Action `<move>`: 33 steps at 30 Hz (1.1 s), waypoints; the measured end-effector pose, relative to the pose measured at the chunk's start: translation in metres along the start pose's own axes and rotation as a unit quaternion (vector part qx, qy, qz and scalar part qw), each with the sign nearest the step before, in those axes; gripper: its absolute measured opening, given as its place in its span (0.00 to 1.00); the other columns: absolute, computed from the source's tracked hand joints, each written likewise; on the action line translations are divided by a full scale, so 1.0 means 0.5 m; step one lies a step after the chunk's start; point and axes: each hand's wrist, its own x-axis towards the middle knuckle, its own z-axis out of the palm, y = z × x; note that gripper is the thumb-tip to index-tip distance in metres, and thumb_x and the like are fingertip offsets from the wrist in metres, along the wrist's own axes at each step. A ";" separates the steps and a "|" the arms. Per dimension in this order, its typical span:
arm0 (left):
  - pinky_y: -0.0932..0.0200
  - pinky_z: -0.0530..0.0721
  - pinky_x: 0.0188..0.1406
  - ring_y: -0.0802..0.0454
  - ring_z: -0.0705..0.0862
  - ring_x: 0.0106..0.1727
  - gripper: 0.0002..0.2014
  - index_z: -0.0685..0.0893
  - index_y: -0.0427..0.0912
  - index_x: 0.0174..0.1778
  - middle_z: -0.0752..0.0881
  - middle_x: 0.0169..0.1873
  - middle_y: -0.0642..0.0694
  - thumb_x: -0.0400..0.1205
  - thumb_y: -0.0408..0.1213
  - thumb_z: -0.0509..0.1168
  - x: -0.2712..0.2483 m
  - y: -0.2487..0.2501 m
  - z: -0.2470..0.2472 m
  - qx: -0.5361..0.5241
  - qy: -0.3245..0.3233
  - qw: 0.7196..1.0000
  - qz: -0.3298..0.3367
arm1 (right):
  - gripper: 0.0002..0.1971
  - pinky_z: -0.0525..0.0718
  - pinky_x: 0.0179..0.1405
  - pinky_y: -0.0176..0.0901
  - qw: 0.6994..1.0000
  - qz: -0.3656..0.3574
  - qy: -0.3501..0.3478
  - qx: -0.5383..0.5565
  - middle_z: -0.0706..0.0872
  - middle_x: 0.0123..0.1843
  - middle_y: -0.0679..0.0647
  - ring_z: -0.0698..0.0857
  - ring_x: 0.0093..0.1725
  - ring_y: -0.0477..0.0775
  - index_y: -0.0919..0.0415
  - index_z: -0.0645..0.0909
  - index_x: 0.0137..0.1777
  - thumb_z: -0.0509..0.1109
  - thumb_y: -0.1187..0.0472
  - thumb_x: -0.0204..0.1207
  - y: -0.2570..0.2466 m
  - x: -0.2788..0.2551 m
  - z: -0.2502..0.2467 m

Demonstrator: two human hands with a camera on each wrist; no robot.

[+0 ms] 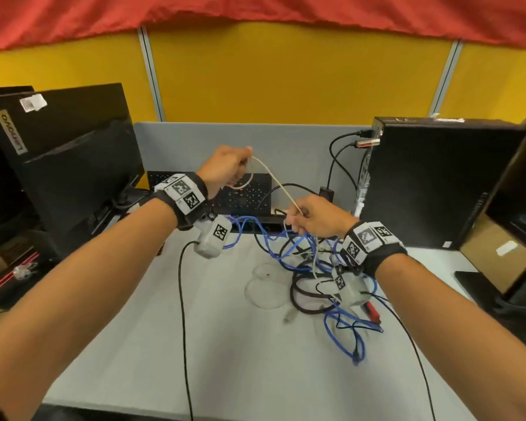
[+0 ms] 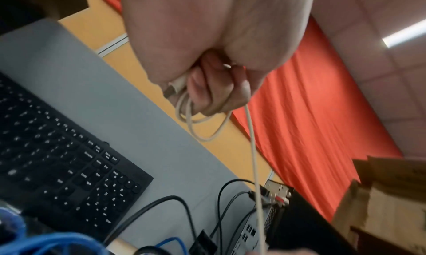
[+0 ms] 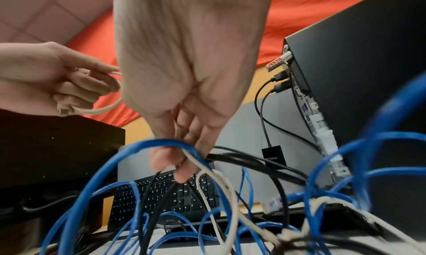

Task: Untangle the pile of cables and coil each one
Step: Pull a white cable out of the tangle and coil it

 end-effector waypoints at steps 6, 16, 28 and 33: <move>0.64 0.57 0.17 0.57 0.59 0.16 0.22 0.66 0.48 0.27 0.66 0.16 0.54 0.90 0.38 0.55 0.018 -0.014 0.006 -0.130 0.178 0.975 -0.042 | 0.14 0.85 0.38 0.29 0.999 0.014 -0.018 0.034 0.90 0.45 0.64 0.88 0.37 0.43 0.72 0.84 0.59 0.56 0.76 0.86 0.020 -0.007 0.010; 0.54 0.62 0.30 0.49 0.66 0.25 0.26 0.65 0.46 0.25 0.69 0.23 0.43 0.91 0.48 0.55 -0.002 -0.071 -0.024 0.229 0.071 0.971 0.010 | 0.13 0.83 0.40 0.50 0.920 0.000 0.354 0.166 0.83 0.35 0.57 0.80 0.35 0.55 0.66 0.87 0.56 0.59 0.66 0.90 0.024 0.013 -0.088; 0.62 0.72 0.24 0.56 0.71 0.22 0.22 0.81 0.44 0.36 0.93 0.40 0.41 0.83 0.59 0.65 -0.031 -0.059 0.026 0.058 -0.098 0.993 0.018 | 0.11 0.89 0.32 0.49 0.973 0.051 0.179 0.134 0.91 0.43 0.73 0.92 0.38 0.67 0.73 0.77 0.53 0.61 0.63 0.90 -0.042 0.006 -0.060; 0.51 0.73 0.32 0.47 0.72 0.28 0.25 0.74 0.40 0.36 0.75 0.27 0.37 0.73 0.54 0.79 -0.031 -0.074 0.121 0.099 -0.130 0.986 0.041 | 0.05 0.94 0.38 0.57 0.921 0.035 0.161 0.351 0.88 0.50 0.80 0.92 0.42 0.70 0.66 0.71 0.58 0.64 0.65 0.89 -0.066 0.005 -0.057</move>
